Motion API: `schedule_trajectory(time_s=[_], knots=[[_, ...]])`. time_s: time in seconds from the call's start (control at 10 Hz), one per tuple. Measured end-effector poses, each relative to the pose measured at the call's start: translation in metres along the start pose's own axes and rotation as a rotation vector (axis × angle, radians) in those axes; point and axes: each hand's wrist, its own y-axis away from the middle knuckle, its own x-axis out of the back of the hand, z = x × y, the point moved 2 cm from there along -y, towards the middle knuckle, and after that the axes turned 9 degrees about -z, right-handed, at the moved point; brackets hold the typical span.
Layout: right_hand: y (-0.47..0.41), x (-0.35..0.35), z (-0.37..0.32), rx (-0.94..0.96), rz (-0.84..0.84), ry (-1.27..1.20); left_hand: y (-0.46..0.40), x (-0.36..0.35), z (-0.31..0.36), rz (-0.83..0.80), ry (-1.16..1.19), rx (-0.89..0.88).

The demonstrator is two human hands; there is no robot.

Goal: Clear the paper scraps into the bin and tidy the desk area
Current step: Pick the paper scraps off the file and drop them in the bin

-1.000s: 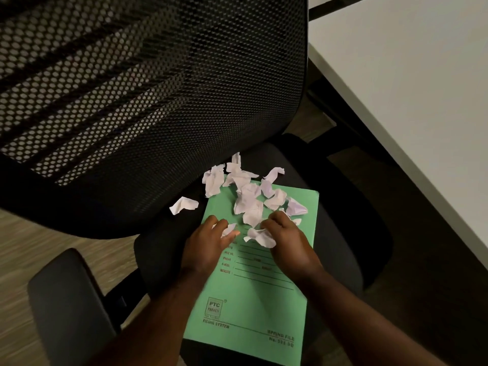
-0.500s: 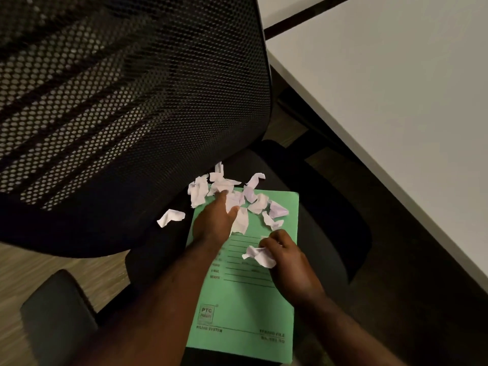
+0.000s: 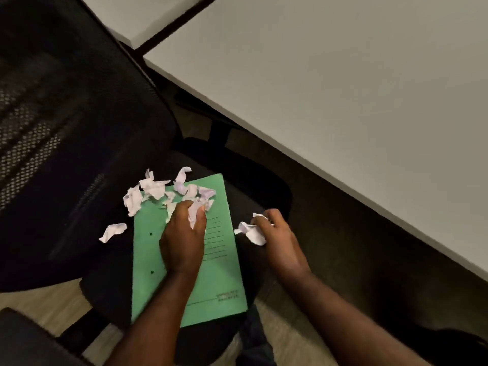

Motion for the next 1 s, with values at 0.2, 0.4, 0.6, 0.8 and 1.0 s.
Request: schedule_trajectory(time_s=[0.2, 0.4, 0.6, 0.8, 1.0], knots=[[0.105, 0.051, 0.066, -0.274, 0.152, -0.053, 0.077, -0.036, 0.071, -0.136, 0.017, -0.22], [0.249, 0.077, 0.139, -0.498, 0.385, -0.065, 0.176, -0.096, 0.137, -0.335, 0.095, -0.423], [0.382, 0.094, 0.207, -0.723, 0.603, -0.08, 0.287, -0.161, 0.21, -0.521, 0.171, -0.579], [0.485, 0.088, 0.258, -0.916, 0.734, -0.104, 0.378, -0.217, 0.26, -0.681, 0.148, -0.698], [0.547, 0.074, 0.299, -1.064, 0.792, -0.199, 0.448, -0.271, 0.287, -0.876, 0.065, -0.798]])
